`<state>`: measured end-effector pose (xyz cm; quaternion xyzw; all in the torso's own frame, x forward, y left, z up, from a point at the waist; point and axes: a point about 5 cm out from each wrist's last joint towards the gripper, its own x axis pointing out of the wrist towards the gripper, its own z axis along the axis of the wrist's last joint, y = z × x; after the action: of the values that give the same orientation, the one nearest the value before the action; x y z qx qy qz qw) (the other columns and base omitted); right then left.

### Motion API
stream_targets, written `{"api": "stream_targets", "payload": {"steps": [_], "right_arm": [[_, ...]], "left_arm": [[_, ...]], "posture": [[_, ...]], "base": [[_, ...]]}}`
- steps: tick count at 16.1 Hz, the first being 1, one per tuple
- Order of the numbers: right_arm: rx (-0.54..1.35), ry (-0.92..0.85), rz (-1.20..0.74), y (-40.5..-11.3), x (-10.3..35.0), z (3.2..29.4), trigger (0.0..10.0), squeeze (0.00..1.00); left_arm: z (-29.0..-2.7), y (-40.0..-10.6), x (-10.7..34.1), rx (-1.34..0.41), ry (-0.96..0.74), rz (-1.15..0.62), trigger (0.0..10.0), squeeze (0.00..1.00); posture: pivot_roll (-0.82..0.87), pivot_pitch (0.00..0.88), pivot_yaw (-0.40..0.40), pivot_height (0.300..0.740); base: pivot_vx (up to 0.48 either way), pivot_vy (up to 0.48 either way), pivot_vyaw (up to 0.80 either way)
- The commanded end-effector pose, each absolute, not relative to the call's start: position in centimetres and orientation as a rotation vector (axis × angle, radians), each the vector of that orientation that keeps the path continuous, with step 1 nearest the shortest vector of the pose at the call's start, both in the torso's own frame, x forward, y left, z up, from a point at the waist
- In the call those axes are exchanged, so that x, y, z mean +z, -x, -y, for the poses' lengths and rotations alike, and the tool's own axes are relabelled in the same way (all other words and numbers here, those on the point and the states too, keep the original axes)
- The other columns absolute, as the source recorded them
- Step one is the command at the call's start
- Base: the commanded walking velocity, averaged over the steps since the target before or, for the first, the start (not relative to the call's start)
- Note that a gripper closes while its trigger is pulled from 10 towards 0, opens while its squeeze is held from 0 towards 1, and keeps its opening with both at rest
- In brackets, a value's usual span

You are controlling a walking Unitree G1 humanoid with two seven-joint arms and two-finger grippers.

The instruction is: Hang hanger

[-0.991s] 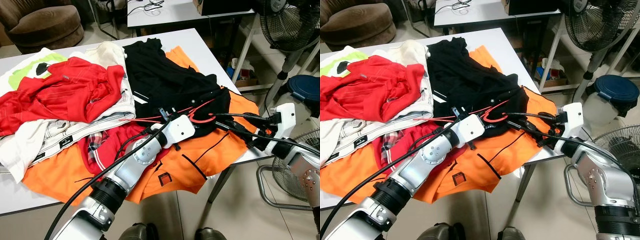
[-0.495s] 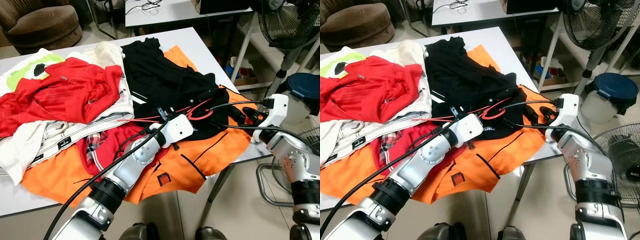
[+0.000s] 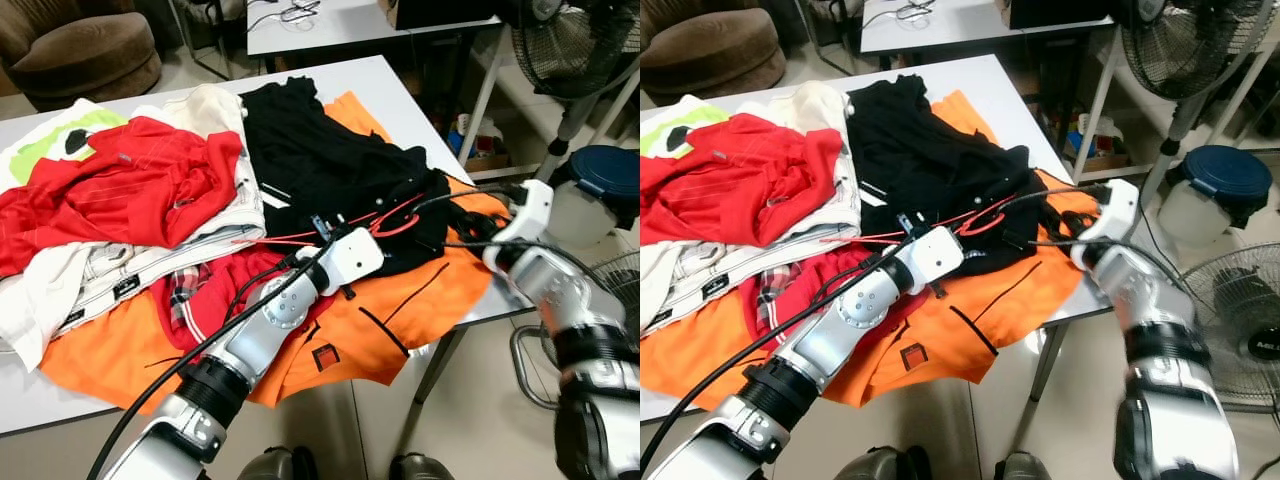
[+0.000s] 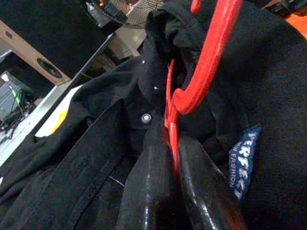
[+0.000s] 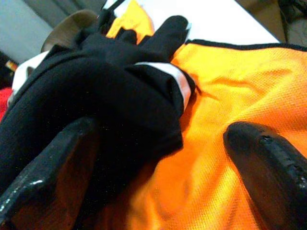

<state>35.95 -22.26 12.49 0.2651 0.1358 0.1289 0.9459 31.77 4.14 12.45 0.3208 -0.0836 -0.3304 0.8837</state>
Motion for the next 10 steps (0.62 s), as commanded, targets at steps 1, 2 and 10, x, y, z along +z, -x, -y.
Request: {"api": "stream_targets", "payload": {"steps": [1, 2, 10], "right_arm": [[0.149, -0.613, -0.340, -35.6, 10.9, 23.2, 10.0, 0.00], [0.136, -0.629, -0.355, -35.7, 10.7, 23.1, 10.0, 0.00], [-0.041, -0.531, -0.532, -36.0, 8.6, 21.8, 10.0, 0.00]], "left_arm": [[-6.5, -32.0, 10.7, -0.627, -0.679, 0.063, 10.0, 0.00], [-6.5, -32.0, 10.7, -0.628, -0.679, 0.063, 10.0, 0.00], [-6.4, -31.9, 10.8, -0.623, -0.672, 0.065, 10.0, 0.00]], "posture": [[-0.13, 0.096, 0.120, 0.740], [-0.13, 0.096, 0.120, 0.740], [-0.13, 0.105, 0.107, 0.740]], "base": [[0.000, 0.000, 0.00], [0.000, 0.000, 0.00], [0.000, 0.000, 0.00]]}}
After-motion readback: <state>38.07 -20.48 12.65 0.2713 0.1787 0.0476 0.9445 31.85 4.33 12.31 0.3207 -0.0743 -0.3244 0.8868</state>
